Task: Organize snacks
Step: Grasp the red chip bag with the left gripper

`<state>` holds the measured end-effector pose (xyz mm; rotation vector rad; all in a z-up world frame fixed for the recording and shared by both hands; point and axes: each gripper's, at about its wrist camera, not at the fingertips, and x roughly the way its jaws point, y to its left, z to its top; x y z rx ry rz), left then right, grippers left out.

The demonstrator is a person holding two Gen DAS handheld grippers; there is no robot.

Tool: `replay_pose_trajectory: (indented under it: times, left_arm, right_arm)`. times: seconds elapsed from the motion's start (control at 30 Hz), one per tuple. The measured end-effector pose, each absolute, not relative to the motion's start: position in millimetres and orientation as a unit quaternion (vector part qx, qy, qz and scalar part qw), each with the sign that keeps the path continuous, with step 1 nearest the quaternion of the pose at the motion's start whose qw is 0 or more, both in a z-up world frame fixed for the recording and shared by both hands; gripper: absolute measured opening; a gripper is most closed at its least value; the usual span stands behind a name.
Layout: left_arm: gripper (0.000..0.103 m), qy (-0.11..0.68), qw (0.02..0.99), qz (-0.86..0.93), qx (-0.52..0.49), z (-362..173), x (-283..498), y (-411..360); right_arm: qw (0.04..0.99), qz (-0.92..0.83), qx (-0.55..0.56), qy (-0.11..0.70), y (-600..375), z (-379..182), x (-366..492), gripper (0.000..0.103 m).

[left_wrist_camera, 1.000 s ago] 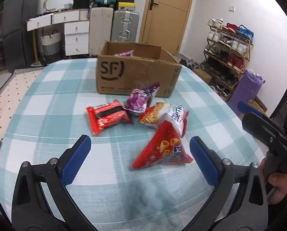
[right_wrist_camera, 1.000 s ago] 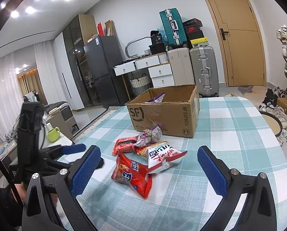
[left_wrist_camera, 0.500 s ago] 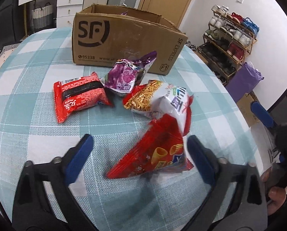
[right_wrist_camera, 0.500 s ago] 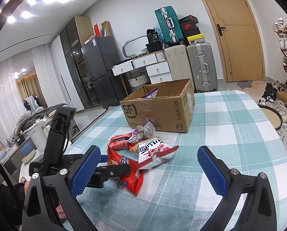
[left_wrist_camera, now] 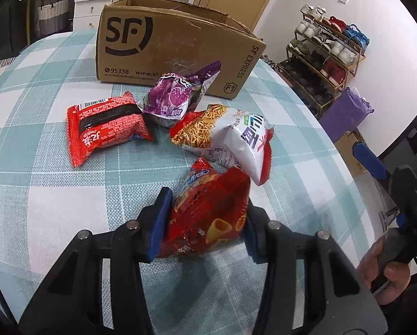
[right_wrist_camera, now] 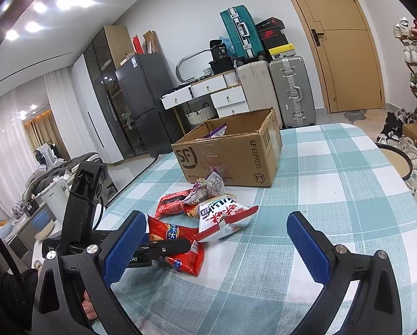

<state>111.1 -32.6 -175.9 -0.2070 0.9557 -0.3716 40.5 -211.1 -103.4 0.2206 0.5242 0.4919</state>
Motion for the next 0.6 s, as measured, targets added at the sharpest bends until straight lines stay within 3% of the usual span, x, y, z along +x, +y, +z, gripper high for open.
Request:
replay_pose_trajectory:
  times: [0.6]
  left_arm:
    - [0.042,0.433,0.878,-0.176,-0.104,-147,72,12]
  right_arm:
    - [0.921,0.243,0.095,0.288,-196,-99,42,0.102]
